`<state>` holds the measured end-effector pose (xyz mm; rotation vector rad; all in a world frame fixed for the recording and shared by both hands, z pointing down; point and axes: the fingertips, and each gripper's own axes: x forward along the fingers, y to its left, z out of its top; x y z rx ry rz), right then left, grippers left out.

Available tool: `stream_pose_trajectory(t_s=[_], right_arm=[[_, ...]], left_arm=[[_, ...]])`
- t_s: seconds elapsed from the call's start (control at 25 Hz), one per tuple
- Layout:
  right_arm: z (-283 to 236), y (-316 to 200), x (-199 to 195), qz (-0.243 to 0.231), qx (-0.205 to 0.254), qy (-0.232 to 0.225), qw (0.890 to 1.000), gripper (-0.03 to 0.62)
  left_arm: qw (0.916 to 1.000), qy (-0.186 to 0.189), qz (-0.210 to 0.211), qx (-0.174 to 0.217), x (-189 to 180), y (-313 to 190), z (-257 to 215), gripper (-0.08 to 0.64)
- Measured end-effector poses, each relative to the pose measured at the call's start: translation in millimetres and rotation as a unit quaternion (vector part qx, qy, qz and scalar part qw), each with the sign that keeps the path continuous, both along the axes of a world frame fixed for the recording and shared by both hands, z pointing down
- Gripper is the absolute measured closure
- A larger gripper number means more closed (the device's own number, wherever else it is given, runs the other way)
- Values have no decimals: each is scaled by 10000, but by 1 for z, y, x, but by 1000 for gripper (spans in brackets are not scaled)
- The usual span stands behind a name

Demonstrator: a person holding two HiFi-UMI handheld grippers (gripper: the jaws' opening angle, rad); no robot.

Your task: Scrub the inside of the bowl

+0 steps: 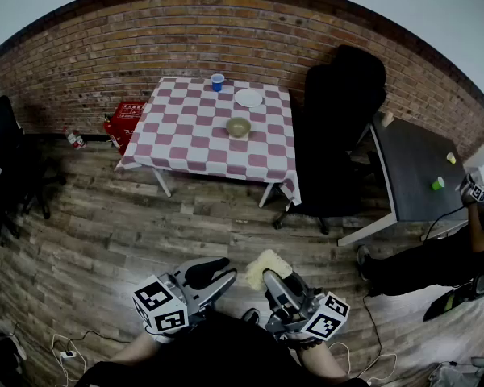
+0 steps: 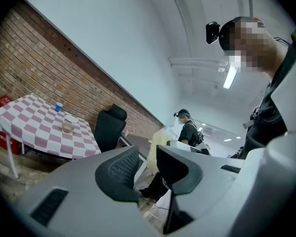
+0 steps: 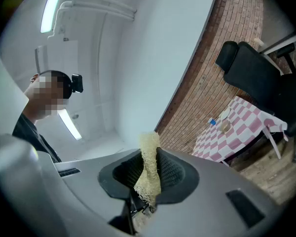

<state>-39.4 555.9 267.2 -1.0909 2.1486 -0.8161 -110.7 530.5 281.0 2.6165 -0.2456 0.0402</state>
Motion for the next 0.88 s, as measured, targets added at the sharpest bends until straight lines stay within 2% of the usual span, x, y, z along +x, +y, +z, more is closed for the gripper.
stream_pose_trajectory(t_s=[0.24,0.44,0.56,0.76,0.88], right_arm=[[2,4,3,111,-59,32,9999,505],[7,0,0,216,-151,99,9996,505],[12,-6,-6,337,-263,297,9986,505],[21,-26,-30,524,-398,954,9933,505],[21,-37,-44,615,-413,991,9923,505]], left_arm=[[9997,-146,18,208,1,5,2,440],[9997,-115,89,198,-2,1,4,440],[9998,-103,120,130,-10,-6,6,440],[9996,-87,230,124,-34,-27,9,440],[9993,-83,337,112,-47,-42,15,440]])
